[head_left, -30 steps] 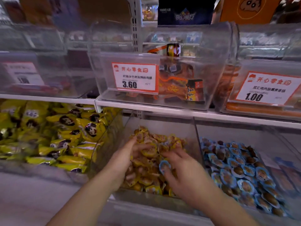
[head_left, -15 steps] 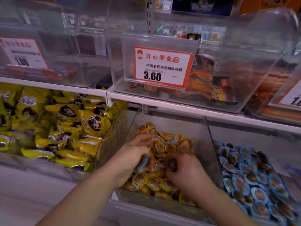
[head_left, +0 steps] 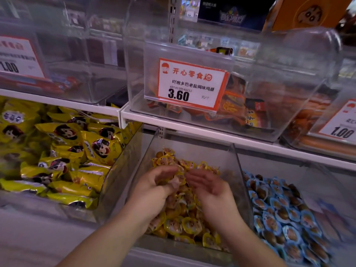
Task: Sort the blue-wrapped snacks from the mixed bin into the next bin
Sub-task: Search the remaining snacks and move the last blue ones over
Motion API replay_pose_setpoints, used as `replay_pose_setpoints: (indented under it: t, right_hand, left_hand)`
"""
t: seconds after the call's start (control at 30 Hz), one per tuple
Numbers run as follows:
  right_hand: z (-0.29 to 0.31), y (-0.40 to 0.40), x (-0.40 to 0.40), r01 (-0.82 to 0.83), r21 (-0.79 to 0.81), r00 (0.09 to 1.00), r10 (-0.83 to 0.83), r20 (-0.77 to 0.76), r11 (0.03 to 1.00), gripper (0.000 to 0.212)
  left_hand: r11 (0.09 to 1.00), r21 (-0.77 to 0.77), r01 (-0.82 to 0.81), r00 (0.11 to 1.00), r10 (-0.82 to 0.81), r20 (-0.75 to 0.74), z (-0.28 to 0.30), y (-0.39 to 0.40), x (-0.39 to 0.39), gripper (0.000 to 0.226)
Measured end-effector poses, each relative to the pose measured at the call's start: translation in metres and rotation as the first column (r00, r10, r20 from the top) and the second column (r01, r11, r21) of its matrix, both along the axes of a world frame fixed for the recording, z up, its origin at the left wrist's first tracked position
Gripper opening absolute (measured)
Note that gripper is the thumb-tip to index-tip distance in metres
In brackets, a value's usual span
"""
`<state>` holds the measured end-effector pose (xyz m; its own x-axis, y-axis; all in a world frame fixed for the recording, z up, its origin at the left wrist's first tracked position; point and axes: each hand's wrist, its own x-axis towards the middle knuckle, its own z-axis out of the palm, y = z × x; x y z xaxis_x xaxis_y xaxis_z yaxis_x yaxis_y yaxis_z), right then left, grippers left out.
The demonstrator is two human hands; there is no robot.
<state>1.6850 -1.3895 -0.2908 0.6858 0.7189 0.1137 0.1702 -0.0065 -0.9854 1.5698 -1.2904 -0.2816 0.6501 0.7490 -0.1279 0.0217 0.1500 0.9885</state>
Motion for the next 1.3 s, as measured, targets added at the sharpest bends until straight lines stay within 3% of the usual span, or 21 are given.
replay_pose_setpoints:
  t: [0.07,0.13,0.2,0.27,0.3,0.37,0.43,0.53,0.7,0.87,1.07,1.3]
  right_hand:
    - [0.001,0.016,0.027,0.188,-0.116,0.979,-0.176,0.104,0.975,0.036]
    - [-0.001,0.041,0.051,0.231,-0.318,0.952,-0.147,0.268,0.920,0.024]
    - [-0.009,0.064,0.068,0.137,-0.596,0.916,0.128,0.380,0.791,0.030]
    - [-0.021,0.077,0.076,0.068,-0.803,0.812,0.435,0.390,0.592,0.041]
    - [-0.023,0.080,0.079,0.056,-0.850,0.771,0.518,0.370,0.524,0.044]
    - [-0.023,0.081,0.087,0.039,-0.879,0.726,0.590,0.352,0.476,0.047]
    - [-0.022,0.079,0.092,0.036,-0.871,0.697,0.612,0.373,0.489,0.042]
    - [-0.025,0.076,0.097,0.066,-0.846,0.747,0.536,0.394,0.529,0.022]
    - [-0.035,0.077,0.095,0.088,-0.831,0.822,0.431,0.372,0.549,0.028]
    - [-0.035,0.066,0.088,0.258,-0.780,0.787,0.344,0.512,0.570,0.029]
    - [-0.034,0.054,0.080,0.249,-0.692,0.761,0.306,0.573,0.677,0.006]
    - [-0.012,0.052,0.056,0.240,-0.406,0.902,-0.048,0.429,0.882,0.017]
  left_hand:
    - [0.997,-0.032,-0.075,0.997,0.075,0.007,0.003,0.005,-0.001,0.029]
    - [0.986,-0.111,-0.123,0.991,0.128,0.041,0.005,0.010,0.000,0.027]
    - [0.981,-0.162,-0.109,0.991,0.119,0.054,0.005,0.012,0.000,0.027]
    - [0.980,-0.177,-0.087,0.993,0.100,0.066,0.008,0.013,-0.002,0.026]
    - [0.979,-0.187,-0.077,0.993,0.093,0.079,0.008,0.015,-0.004,0.025]
    - [0.979,-0.195,-0.056,0.992,0.077,0.098,0.010,0.017,-0.005,0.023]
    - [0.980,-0.195,-0.048,0.992,0.070,0.109,0.011,0.018,-0.004,0.022]
    - [0.982,-0.179,-0.053,0.992,0.073,0.105,0.014,0.018,-0.003,0.021]
    - [0.990,-0.125,-0.063,0.995,0.072,0.072,0.012,0.016,-0.003,0.022]
    - [0.990,-0.126,-0.059,0.995,0.069,0.076,0.011,0.016,-0.003,0.023]
    - [0.990,-0.103,-0.097,0.990,0.106,0.091,0.011,0.017,0.001,0.024]
    - [0.984,-0.148,-0.097,0.991,0.109,0.071,0.008,0.018,0.001,0.027]
